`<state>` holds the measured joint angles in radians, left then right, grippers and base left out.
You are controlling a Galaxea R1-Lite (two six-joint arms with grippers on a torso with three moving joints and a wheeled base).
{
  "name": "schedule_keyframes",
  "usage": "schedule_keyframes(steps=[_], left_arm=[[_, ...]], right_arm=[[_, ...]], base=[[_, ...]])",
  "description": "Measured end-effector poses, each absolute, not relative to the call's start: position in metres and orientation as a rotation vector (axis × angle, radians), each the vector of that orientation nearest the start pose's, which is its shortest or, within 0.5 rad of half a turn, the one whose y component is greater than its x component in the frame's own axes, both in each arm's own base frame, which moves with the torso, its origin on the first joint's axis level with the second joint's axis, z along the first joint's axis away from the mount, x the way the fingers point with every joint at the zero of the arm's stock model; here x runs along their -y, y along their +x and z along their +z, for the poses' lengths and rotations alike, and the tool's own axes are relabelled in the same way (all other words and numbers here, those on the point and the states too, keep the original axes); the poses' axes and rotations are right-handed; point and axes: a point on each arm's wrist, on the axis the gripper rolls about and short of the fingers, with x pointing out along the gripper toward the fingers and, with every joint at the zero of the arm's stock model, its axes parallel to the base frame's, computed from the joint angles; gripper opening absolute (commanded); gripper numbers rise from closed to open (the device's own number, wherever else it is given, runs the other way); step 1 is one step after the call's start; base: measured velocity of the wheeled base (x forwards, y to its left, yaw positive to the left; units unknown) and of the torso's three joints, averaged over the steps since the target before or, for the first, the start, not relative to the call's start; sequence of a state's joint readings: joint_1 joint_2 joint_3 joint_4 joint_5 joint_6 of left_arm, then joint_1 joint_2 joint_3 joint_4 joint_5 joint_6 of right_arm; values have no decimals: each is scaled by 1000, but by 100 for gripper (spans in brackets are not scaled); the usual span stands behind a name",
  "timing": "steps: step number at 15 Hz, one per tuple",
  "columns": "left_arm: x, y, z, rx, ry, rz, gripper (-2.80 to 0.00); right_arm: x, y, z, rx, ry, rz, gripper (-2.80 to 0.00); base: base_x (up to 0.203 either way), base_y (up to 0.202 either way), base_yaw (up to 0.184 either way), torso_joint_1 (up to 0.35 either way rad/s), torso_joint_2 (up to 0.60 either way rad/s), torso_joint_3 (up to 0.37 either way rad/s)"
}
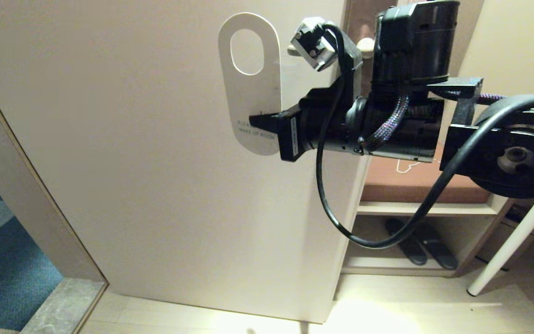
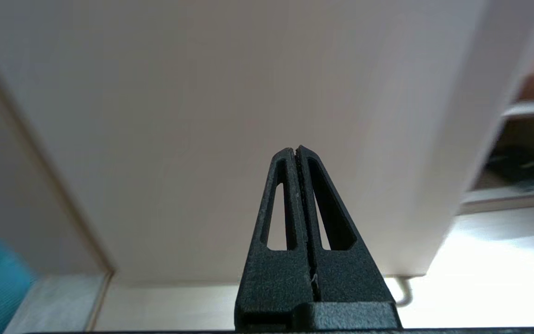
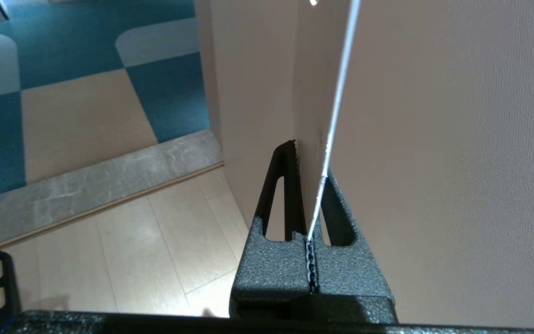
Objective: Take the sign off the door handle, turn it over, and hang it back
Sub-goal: Hand it to the other hand
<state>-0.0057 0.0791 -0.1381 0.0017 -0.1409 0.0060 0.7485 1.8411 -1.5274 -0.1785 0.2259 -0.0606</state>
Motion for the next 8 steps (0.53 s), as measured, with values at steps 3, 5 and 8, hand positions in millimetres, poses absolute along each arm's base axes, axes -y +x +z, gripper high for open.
schedule_keyframes(steps=[3,5,8], left_arm=[[3,-23,161,75,-33,-246,-280],[3,-16,192,76,-53,-368,-280],[6,2,231,55,-70,-563,-280]], right_arm=[[-258,261,297,-93,-82,1076,-280],[-259,258,300,-84,-77,1120,-280],[-259,253,304,-77,-61,1193,-280]], base=[[0,0,0,0,0,0],[0,0,0,0,0,0],[0,0,0,0,0,0]])
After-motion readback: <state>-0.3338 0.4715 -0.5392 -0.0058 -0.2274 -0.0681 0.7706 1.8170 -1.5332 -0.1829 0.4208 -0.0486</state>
